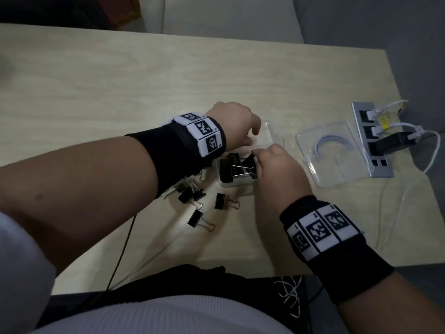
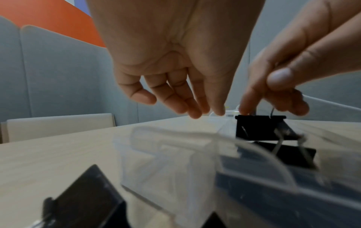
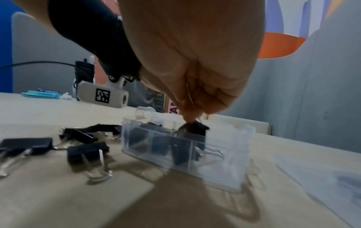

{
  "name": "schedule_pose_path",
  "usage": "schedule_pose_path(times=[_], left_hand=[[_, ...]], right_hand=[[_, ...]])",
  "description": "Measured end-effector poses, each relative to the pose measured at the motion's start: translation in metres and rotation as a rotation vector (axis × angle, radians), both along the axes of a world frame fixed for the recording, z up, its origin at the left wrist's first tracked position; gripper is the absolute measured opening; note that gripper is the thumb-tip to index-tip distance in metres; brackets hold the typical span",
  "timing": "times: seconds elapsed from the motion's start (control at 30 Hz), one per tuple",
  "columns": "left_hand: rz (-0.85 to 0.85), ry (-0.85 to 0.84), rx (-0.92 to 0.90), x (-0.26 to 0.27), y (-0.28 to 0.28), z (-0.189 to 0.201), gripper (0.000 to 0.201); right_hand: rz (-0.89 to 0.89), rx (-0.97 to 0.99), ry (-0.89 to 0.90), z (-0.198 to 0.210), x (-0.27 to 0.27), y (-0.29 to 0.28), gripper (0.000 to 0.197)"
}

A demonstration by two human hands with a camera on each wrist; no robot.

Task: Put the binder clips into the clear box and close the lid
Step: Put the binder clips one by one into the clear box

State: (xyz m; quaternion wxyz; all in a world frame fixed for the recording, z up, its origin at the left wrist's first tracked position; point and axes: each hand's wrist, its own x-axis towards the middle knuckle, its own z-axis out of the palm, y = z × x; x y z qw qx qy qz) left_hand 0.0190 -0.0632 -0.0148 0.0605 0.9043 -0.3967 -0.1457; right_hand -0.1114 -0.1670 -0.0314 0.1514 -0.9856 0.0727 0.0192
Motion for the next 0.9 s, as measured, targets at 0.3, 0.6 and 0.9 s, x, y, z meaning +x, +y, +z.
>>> schedule_pose_path(times=[0.3,0.6,0.9], left_hand=[[0.029,0.037,0.006,-0.008,0.033,-0.004,0.023],[0.121,0.106,-0.014,-0.013,0.07,0.004,0.015],[0.195,0.153,0.146,-0.012,0.109,0.007,0.025]], right_hand=[[-0.124,-0.009,0.096,-0.012,0.005,0.0,0.025],[-0.037,-0.001,0.101,-0.014,-0.005,0.022,0.016],[-0.043,-0.054,0.015,-0.005,-0.025,0.033,0.044]])
